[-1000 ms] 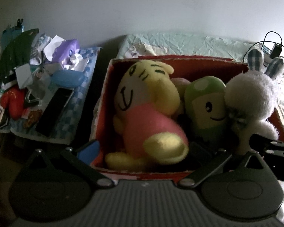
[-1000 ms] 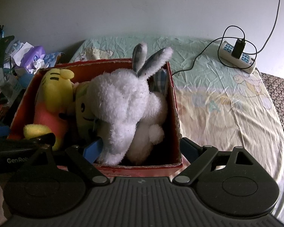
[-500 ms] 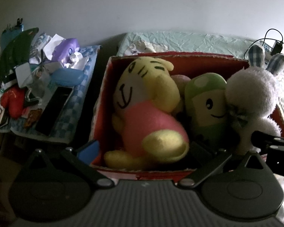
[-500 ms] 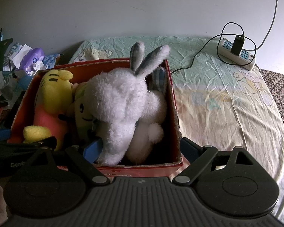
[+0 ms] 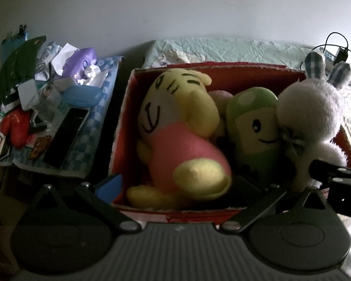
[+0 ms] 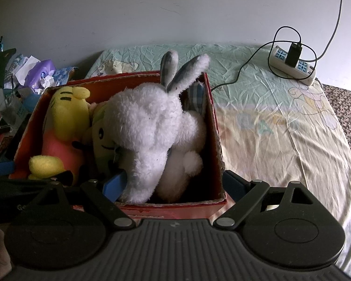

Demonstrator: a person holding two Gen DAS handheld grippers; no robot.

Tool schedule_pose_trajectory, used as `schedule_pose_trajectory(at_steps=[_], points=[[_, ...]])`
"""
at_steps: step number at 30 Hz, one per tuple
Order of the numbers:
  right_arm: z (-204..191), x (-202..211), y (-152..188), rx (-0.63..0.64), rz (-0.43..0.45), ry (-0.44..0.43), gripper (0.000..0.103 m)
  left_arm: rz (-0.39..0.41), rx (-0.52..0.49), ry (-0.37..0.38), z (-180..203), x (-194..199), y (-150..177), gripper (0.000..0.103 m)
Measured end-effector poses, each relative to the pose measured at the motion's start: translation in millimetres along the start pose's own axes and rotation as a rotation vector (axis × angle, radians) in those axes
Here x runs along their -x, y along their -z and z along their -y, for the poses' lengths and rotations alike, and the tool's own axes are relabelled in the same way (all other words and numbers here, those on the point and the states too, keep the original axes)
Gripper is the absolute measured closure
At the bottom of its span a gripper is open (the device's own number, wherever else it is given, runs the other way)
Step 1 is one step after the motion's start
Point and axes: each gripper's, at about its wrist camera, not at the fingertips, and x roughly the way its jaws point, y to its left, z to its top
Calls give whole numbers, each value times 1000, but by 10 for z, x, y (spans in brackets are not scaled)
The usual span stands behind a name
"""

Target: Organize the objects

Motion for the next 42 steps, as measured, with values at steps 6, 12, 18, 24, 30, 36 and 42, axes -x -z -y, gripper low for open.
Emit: schedule_pose_trajectory(at_steps=[6, 12, 18, 24, 30, 36, 42], points=[[8, 2, 4, -14, 10, -1, 13, 0, -2, 1, 9, -7, 2, 1], [10, 6, 10, -24, 18, -6, 13, 6, -3, 2, 23, -14, 2, 1], [21, -7, 15, -32, 20, -12, 13, 3, -9, 1, 30, -40, 4, 1], [11, -7, 18, -31, 27, -13, 13, 0, -15, 2, 30, -67, 3, 1], [8, -14, 10, -25, 32, -13, 13, 0, -21, -1, 38, -95, 0, 1], [-2, -27, 5, -22, 35, -9, 12, -4, -21, -2, 48, -113, -3, 1], [-15, -33, 13, -15, 41, -6, 11, -13, -15, 0, 47, -161, 8, 1]])
